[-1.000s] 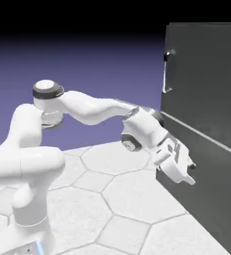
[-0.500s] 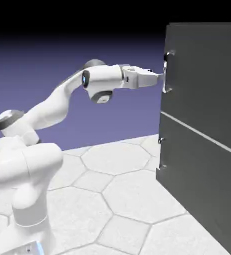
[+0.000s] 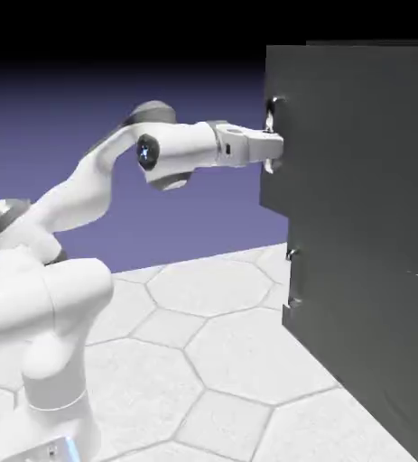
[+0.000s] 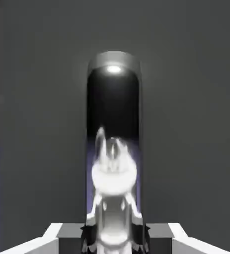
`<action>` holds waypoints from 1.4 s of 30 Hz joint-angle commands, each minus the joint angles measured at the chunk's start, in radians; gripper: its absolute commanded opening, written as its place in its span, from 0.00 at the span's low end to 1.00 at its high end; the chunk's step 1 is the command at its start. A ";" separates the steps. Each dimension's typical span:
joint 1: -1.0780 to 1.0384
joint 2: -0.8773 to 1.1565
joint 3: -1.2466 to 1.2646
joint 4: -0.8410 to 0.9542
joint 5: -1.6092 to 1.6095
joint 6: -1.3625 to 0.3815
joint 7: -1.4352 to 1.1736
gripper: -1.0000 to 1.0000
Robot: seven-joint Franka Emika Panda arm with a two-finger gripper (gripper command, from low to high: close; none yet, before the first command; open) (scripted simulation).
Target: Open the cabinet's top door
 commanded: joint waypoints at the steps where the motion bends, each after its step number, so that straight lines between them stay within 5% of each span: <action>1: 0.014 0.000 -0.024 -0.035 -0.010 -0.043 -0.019 0.00; 20: -0.235 -0.084 -0.484 -0.314 -0.265 -0.869 -0.224 0.00; 31: -0.455 -0.470 -0.679 -0.212 -0.629 -1.278 -0.540 0.00; 42: -0.553 -0.869 -0.708 0.012 -1.003 -1.454 -0.888 0.00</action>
